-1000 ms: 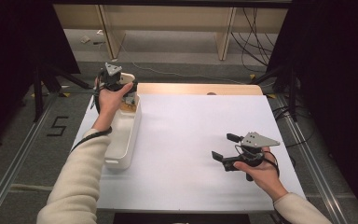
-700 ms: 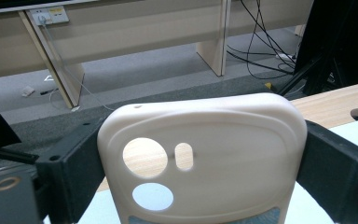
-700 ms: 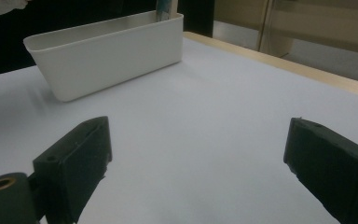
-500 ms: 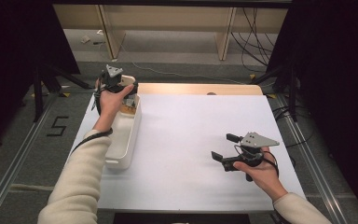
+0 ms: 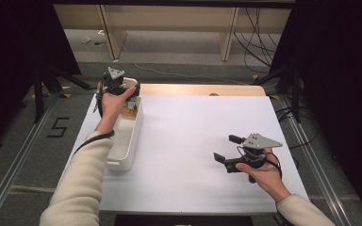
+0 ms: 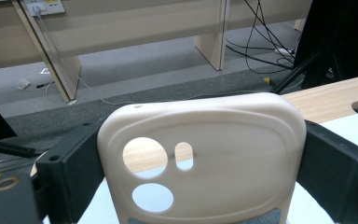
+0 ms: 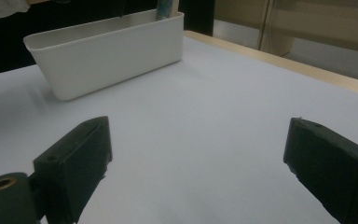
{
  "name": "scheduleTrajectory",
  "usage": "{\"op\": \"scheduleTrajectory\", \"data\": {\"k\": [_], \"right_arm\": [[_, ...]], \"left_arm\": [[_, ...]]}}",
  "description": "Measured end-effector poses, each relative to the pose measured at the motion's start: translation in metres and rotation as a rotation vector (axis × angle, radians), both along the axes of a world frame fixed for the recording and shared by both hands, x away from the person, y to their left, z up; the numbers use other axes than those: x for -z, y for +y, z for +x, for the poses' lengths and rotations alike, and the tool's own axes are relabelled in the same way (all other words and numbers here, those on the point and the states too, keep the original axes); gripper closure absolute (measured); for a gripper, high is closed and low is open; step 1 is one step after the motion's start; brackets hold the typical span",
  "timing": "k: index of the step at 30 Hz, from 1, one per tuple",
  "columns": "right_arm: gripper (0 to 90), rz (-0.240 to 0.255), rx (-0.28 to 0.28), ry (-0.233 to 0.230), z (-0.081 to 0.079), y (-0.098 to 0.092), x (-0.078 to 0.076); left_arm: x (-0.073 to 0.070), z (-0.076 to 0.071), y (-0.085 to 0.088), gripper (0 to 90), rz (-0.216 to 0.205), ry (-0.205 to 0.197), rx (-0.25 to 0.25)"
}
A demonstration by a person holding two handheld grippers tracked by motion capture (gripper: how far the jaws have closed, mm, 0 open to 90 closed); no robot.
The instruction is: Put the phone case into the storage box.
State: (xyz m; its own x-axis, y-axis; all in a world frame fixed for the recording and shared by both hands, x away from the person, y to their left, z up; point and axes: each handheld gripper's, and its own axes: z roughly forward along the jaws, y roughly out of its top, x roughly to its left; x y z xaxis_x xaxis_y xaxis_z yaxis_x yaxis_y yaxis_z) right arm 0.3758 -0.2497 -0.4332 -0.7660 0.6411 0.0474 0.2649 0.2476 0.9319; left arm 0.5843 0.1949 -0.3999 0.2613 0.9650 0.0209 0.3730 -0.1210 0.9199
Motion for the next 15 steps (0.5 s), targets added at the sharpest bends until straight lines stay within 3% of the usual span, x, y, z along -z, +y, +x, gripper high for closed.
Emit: {"op": "scheduleTrajectory", "data": {"k": [15], "right_arm": [[8.7,-0.003,0.003,0.000,-0.0003,-0.0001,-0.0003]], "left_arm": [[0.0051,0.0010,0.0011,8.6,-0.006,0.021,0.005]]}}
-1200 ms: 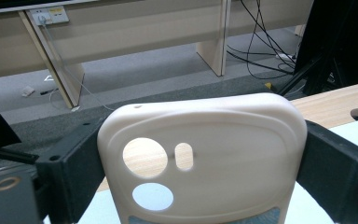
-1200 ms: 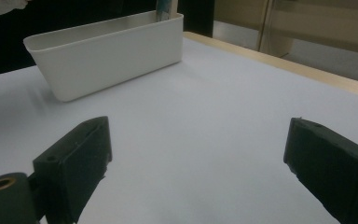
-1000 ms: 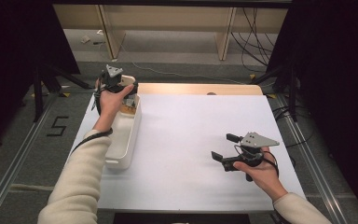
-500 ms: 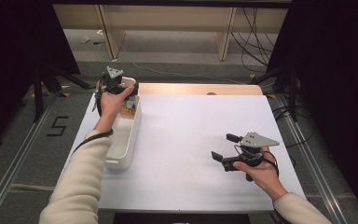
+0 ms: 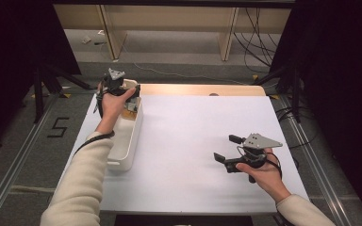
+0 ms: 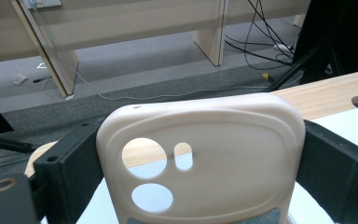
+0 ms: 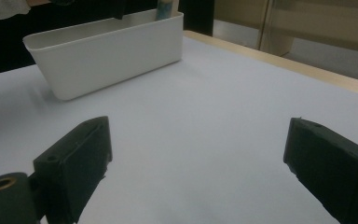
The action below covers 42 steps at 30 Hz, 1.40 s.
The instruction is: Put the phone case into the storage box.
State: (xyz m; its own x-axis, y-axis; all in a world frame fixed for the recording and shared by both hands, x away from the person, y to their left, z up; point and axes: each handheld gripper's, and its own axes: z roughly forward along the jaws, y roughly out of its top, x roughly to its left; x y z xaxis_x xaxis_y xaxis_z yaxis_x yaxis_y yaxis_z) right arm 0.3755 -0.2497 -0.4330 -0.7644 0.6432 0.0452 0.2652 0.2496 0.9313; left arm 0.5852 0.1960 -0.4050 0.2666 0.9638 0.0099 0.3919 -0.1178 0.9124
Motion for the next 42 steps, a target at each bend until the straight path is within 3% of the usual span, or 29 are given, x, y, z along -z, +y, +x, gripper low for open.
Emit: {"op": "scheduleTrajectory", "data": {"k": [42], "right_arm": [[8.6,-0.002,0.001,0.004,0.0008,0.0008,0.0010]], "left_arm": [[0.0024,0.0049,0.0023,5.7,-0.032,0.017,0.029]]}}
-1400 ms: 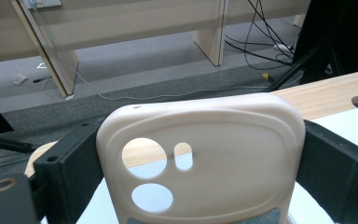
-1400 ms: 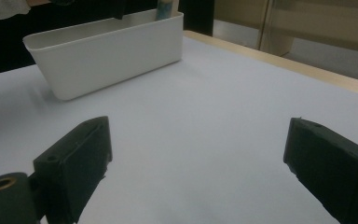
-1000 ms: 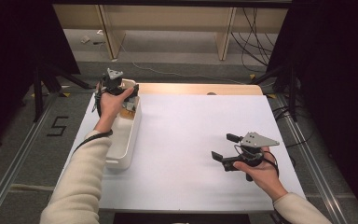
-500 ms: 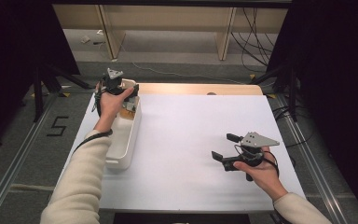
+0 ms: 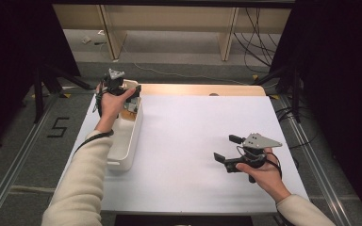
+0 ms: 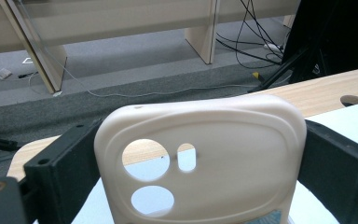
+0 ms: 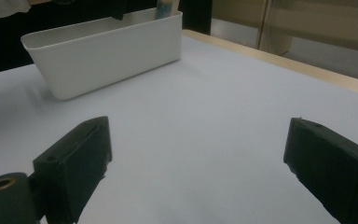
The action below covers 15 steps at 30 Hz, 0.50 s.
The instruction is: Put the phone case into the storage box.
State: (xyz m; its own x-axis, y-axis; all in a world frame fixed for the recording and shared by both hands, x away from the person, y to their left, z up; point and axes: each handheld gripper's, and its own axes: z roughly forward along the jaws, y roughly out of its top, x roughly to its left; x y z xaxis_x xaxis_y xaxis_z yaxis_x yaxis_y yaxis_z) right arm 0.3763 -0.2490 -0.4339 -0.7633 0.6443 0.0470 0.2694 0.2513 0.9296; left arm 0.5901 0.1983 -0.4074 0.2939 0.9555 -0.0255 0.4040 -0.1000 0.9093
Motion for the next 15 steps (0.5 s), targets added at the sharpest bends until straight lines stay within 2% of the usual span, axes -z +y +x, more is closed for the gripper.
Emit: {"op": "scheduleTrajectory", "data": {"k": [10,15], "right_arm": [[8.6,-0.002,0.004,-0.002,0.0000,-0.0002,-0.0003],[8.6,-0.005,0.004,-0.001,0.0000,0.0001,0.0001]], "left_arm": [[0.0020,0.0009,-0.0003,4.5,0.019,0.025,-0.006],[0.0024,0.0019,-0.0008,2.1,0.020,0.017,-0.010]]}}
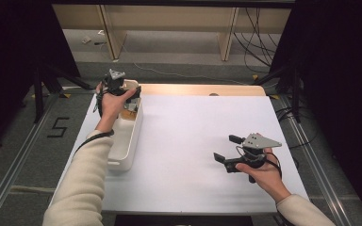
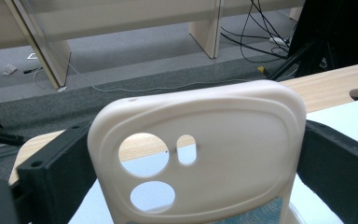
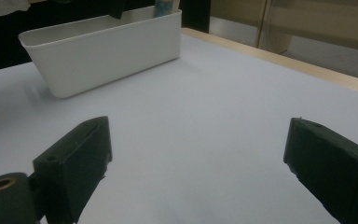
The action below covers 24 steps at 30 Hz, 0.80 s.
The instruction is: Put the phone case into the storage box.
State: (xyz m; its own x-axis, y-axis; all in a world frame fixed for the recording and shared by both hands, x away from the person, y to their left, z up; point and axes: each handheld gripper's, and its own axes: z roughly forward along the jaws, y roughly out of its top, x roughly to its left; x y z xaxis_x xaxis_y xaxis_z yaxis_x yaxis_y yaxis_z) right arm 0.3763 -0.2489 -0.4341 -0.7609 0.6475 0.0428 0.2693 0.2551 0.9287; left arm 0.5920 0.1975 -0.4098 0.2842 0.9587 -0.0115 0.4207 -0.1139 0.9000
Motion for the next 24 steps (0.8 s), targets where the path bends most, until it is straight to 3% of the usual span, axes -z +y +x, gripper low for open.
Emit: {"op": "scheduleTrajectory", "data": {"k": [24], "right_arm": [[8.6,-0.020,-0.015,0.023,0.0000,0.0028,0.0023]], "left_arm": [[-0.0095,0.0011,-0.0040,0.0,0.013,-0.044,0.008]]}}
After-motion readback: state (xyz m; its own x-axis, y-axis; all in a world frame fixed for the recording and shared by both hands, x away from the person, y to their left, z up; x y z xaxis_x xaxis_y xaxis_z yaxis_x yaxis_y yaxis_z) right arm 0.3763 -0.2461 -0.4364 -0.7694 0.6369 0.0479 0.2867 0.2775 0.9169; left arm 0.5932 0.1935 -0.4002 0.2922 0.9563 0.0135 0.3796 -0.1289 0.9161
